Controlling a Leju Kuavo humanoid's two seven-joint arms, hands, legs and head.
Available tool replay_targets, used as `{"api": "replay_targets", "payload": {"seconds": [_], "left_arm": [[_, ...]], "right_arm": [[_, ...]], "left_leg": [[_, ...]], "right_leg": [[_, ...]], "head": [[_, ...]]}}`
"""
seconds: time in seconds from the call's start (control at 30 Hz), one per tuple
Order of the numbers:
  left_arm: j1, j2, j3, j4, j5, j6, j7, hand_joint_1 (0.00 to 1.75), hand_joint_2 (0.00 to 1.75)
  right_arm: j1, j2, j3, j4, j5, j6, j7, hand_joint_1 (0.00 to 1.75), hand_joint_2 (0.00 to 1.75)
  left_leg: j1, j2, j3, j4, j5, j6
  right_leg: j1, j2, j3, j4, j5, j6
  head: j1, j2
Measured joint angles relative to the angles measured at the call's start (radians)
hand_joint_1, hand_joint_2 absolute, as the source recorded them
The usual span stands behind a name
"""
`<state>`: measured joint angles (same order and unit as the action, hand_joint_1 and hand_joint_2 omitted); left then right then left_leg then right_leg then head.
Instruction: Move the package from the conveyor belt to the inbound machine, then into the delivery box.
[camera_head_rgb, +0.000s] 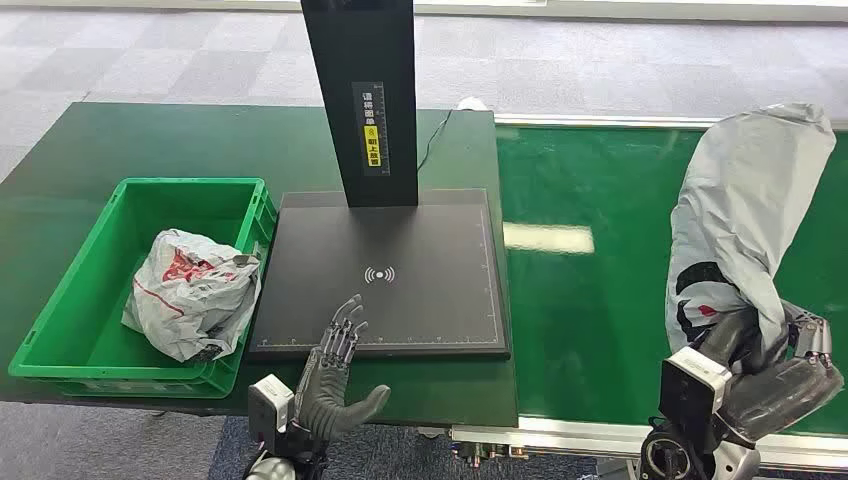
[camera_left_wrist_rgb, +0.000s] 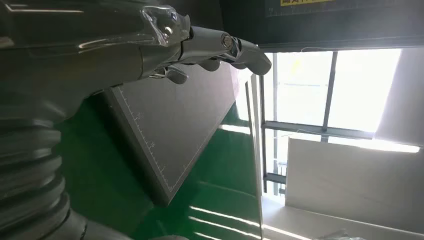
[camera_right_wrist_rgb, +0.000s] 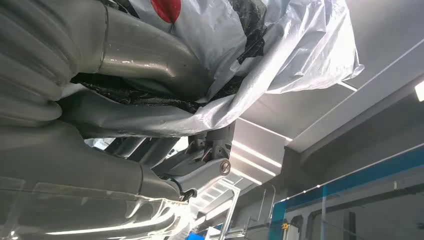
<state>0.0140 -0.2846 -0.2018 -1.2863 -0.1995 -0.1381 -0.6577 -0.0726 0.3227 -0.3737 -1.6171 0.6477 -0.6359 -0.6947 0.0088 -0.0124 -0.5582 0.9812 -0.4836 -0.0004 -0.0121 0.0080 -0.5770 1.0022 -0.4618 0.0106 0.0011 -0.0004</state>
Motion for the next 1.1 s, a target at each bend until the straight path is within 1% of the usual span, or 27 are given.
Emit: {"api": "replay_targets", "payload": {"seconds": [0.2,0.4,0.53,0.57,0.6,0.63,0.67,0.73,0.77,0.8,0.83,0.87,0.93,1.0,1.1], "left_arm": [[0.0,0.0,0.0,0.0,0.0,0.0,0.0,0.0,1.75],[0.0,0.0,0.0,0.0,0.0,0.01,-0.001,0.0,1.75],[0.0,0.0,0.0,0.0,0.001,0.016,-0.003,0.0,1.75],[-0.001,0.0,-0.001,0.001,0.005,0.023,-0.006,0.0,1.75],[-0.002,0.002,-0.001,0.0,0.016,0.035,-0.012,0.0,1.75],[-0.006,0.004,-0.001,-0.003,0.033,0.051,-0.021,0.0,1.75],[-0.013,0.008,0.0,-0.007,0.051,0.065,-0.029,0.0,1.75],[-0.031,0.017,0.004,-0.017,0.078,0.076,-0.038,0.0,1.75],[-0.038,0.021,0.006,-0.021,0.082,0.075,-0.039,0.0,1.75],[-0.041,0.025,0.007,-0.025,0.084,0.073,-0.04,0.0,1.75],[-0.041,0.028,0.01,-0.028,0.085,0.072,-0.04,0.0,1.75],[-0.04,0.031,0.012,-0.03,0.085,0.072,-0.04,0.0,1.75],[-0.036,0.037,0.017,-0.034,0.085,0.072,-0.041,0.0,1.75],[-0.031,0.042,0.021,-0.039,0.085,0.073,-0.041,0.0,1.75],[-0.028,0.047,0.022,-0.044,0.085,0.075,-0.041,0.0,1.75]], "right_arm": [[0.002,0.0,0.0,-0.009,-0.007,0.0,0.0,1.75,1.75],[0.004,0.0,0.012,-0.085,-0.033,0.0,0.0,1.75,1.75],[0.006,0.001,0.051,-0.131,-0.053,0.0,0.001,1.75,1.75],[0.0,0.0,0.068,-0.131,-0.066,0.003,0.008,1.75,1.75],[-0.027,-0.006,0.092,-0.107,-0.094,0.017,0.025,1.75,1.75],[-0.086,-0.017,0.127,-0.036,-0.135,0.047,0.044,1.75,1.75],[-0.171,-0.031,0.166,0.073,-0.178,0.103,0.056,1.75,1.75],[-0.359,-0.059,0.247,0.364,-0.238,0.302,0.043,1.75,1.75],[-0.428,-0.069,0.277,0.487,-0.245,0.413,0.026,1.75,1.75],[-0.479,-0.077,0.301,0.586,-0.248,0.503,0.013,1.75,1.75],[-0.519,-0.083,0.321,0.664,-0.248,0.554,0.006,1.75,1.75],[-0.55,-0.087,0.337,0.728,-0.248,0.575,0.003,1.75,1.75],[-0.594,-0.094,0.36,0.832,-0.248,0.573,0.001,1.75,1.75],[-0.62,-0.102,0.377,0.902,-0.248,0.572,0.001,1.75,1.75],[-0.639,-0.11,0.396,0.969,-0.244,0.575,0.002,1.75,1.75]], "left_leg": [[0.0,0.0,0.0,0.0,0.0,0.0],[0.0,0.0,0.0,0.0,0.0,0.0],[0.0,0.0,-0.001,0.0,0.0,0.0],[0.0,0.0,-0.003,-0.001,0.0,0.0],[0.0,0.001,-0.005,-0.002,0.0,0.0],[0.0,0.005,-0.007,-0.002,0.0,-0.001],[0.001,0.011,-0.007,-0.002,0.0,-0.002],[0.001,0.022,-0.005,-0.001,0.002,-0.003],[0.001,0.02,-0.003,-0.001,0.005,-0.003],[0.001,0.015,-0.003,-0.001,0.008,-0.003],[0.002,0.008,-0.003,0.0,0.011,-0.003],[0.002,0.002,-0.004,0.0,0.013,-0.004],[0.003,-0.005,-0.007,0.0,0.014,-0.004],[0.003,-0.005,-0.009,-0.001,0.014,-0.004],[0.003,-0.004,-0.011,-0.001,0.013,-0.004]], "right_leg": [[0.0,0.0,0.0,0.0,0.0,0.0],[0.0,0.0,0.0,0.0,0.0,0.0],[0.0,0.0,0.0,0.0,0.0,0.0],[0.0,0.0,0.001,0.001,0.0,0.0],[0.0,0.001,0.001,0.001,0.001,-0.001],[0.0,0.006,0.001,0.002,0.002,-0.003],[0.001,0.012,-0.001,0.002,0.005,-0.004],[0.001,0.024,-0.004,0.002,0.009,-0.005],[0.001,0.023,-0.006,0.001,0.011,-0.004],[0.001,0.018,-0.006,0.001,0.012,-0.003],[0.002,0.011,-0.007,0.002,0.012,-0.003],[0.003,0.005,-0.007,0.002,0.012,-0.003],[0.003,-0.003,-0.008,0.002,0.012,-0.004],[0.004,-0.004,-0.009,0.002,0.011,-0.005],[0.003,-0.003,-0.011,0.002,0.011,-0.004]], "head": [[0.0,0.0],[0.0,0.0],[0.0,0.0],[0.0,0.0],[0.0,0.0],[0.0,0.0],[0.0,0.0],[-0.002,0.0],[-0.003,0.0],[-0.004,0.0],[-0.004,0.0],[-0.005,0.0],[-0.005,0.0],[-0.005,0.0],[-0.004,0.0]]}}
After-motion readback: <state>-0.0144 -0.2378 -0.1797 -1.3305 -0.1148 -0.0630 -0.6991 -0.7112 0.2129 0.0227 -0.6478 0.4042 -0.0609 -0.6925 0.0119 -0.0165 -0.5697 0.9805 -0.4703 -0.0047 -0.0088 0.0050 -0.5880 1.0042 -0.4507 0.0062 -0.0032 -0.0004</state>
